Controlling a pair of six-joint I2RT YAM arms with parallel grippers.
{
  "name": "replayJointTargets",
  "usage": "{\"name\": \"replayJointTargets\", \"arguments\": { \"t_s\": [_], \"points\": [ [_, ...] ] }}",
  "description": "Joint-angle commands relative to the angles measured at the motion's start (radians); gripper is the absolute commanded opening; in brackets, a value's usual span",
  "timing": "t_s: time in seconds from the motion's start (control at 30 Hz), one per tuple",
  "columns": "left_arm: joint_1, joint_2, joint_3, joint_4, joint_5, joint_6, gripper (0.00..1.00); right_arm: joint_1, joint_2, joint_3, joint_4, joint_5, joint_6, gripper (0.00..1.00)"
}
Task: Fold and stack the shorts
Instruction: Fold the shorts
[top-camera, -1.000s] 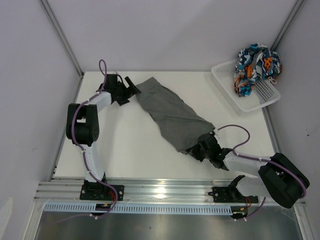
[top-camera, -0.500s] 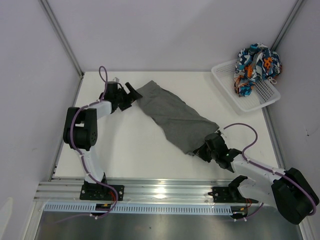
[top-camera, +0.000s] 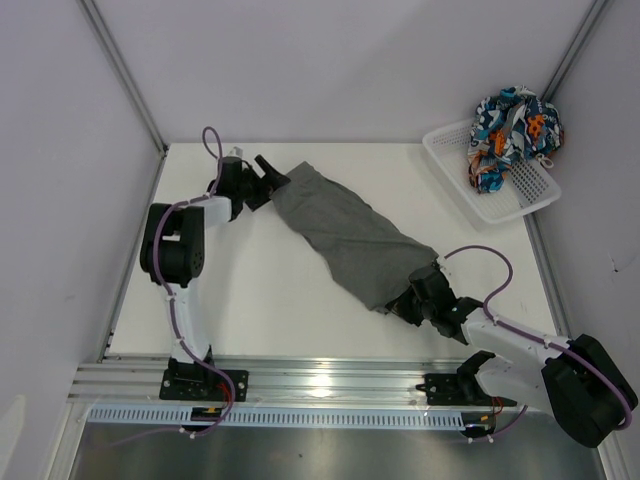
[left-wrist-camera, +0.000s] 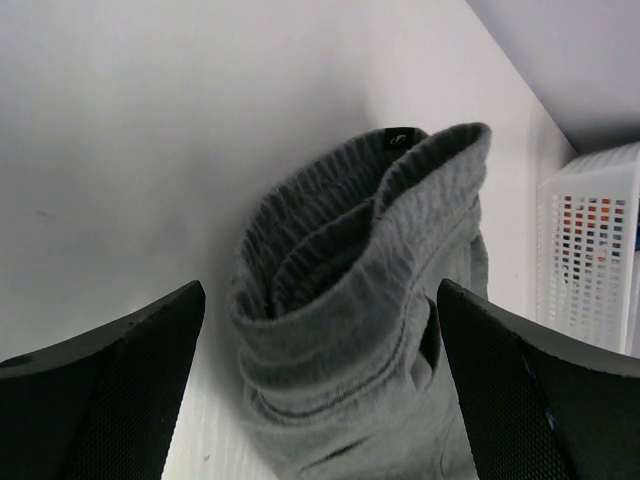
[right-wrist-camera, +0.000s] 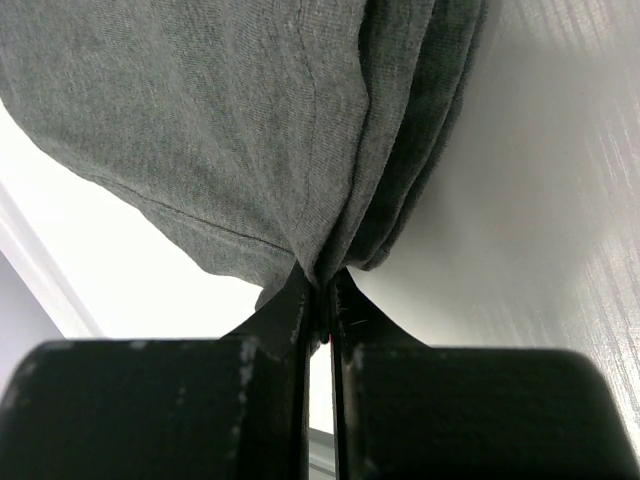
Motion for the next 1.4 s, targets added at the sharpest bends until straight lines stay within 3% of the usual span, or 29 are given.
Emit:
{"name": "replayJointTargets", "arguments": {
  "t_s": [0.0, 0.1, 0.2, 0.23, 0.3, 0.33, 0.43, 0.63, 0.8, 0.87, 1.0, 1.07, 1.17, 1.2, 1.3, 1.37],
  "points": [
    [-0.035, 0.057, 0.081, 0.005, -0.015, -0.032, 0.98, -0.003, -0.003, 0.020, -0.004, -0.013, -0.017, 0.00],
    [-0.041, 0.101, 0.129, -0.007, -0.026, -0.055, 0.94, -0.002, -0.009, 0.020, -0.004, -0.017, -0.020, 0.00],
    [-0.039, 0.144, 0.182, 0.009, -0.029, -0.075, 0.77, 0.000, -0.016, 0.022, -0.015, -0.024, -0.028, 0.00],
    [-0.041, 0.152, 0.192, 0.019, -0.026, -0.080, 0.63, 0.003, -0.018, 0.023, -0.024, -0.024, -0.031, 0.00],
    [-0.039, 0.169, 0.225, 0.060, -0.004, -0.091, 0.48, 0.006, -0.026, 0.020, -0.037, -0.024, -0.034, 0.00],
    [-0.039, 0.190, 0.254, 0.092, 0.014, -0.097, 0.30, 0.007, -0.029, 0.020, -0.047, -0.021, -0.039, 0.00],
    [-0.039, 0.213, 0.310, 0.118, 0.097, -0.111, 0.00, 0.009, -0.039, 0.019, -0.064, -0.010, -0.051, 0.00],
    [-0.007, 0.031, 0.227, 0.082, 0.083, -0.002, 0.00, 0.009, -0.013, 0.063, -0.112, 0.015, -0.134, 0.00],
    [0.034, -0.205, -0.090, 0.056, -0.062, 0.089, 0.00, -0.026, 0.078, 0.148, -0.164, 0.030, -0.255, 0.00],
    [0.040, -0.324, -0.164, 0.068, -0.108, 0.084, 0.00, -0.072, 0.128, 0.196, -0.155, 0.004, -0.316, 0.00],
    [0.039, -0.517, -0.468, 0.147, -0.229, 0.043, 0.00, -0.178, 0.302, 0.315, -0.126, -0.053, -0.401, 0.00],
    [0.039, -0.602, -0.529, 0.145, -0.257, 0.043, 0.00, -0.200, 0.355, 0.399, -0.129, -0.082, -0.430, 0.02],
    [0.039, -0.653, -0.529, 0.097, -0.279, 0.079, 0.00, -0.206, 0.402, 0.471, -0.155, -0.088, -0.484, 0.24],
    [0.039, -0.672, -0.511, 0.056, -0.283, 0.092, 0.00, -0.207, 0.401, 0.477, -0.156, -0.090, -0.499, 0.37],
    [0.039, -0.699, -0.483, -0.003, -0.297, 0.115, 0.00, -0.214, 0.375, 0.493, -0.167, -0.096, -0.522, 0.54],
    [0.039, -0.712, -0.491, -0.016, -0.303, 0.109, 0.00, -0.211, 0.358, 0.516, -0.196, -0.085, -0.531, 0.55]
  ]
}}
